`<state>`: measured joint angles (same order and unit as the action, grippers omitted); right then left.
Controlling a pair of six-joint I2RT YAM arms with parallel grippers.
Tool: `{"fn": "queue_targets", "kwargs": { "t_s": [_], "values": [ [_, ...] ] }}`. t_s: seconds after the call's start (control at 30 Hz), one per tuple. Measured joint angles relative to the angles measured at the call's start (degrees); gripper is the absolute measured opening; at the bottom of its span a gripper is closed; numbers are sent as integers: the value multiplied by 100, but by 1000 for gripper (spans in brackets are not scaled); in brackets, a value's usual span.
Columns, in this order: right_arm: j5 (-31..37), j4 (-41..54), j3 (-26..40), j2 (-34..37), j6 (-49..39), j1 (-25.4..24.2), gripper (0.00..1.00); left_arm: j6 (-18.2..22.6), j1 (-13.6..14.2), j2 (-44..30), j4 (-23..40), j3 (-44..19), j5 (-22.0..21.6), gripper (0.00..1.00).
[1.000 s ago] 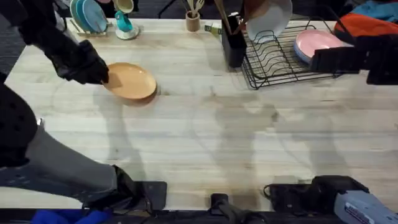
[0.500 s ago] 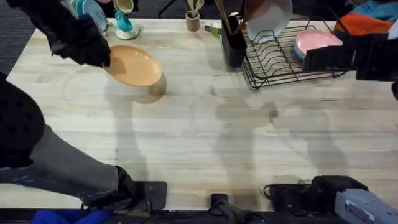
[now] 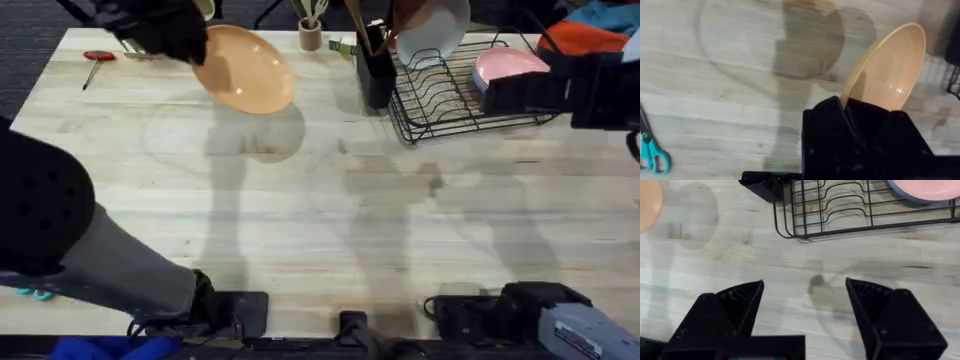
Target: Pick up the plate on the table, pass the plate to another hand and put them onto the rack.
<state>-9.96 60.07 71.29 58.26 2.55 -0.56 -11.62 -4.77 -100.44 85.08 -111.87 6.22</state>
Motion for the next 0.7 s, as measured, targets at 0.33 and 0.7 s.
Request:
{"fn": "queue_targets", "kwargs": {
  "t_s": [0.33, 0.7],
  "values": [
    [-2, -27, 2, -2, 0, 0, 992, 4, 837, 37, 82, -162, 0, 42],
    [-23, -307, 2, -2, 293, 0, 992, 4, 1551, 801, 136, -162, 27, 42]
  ]
}}
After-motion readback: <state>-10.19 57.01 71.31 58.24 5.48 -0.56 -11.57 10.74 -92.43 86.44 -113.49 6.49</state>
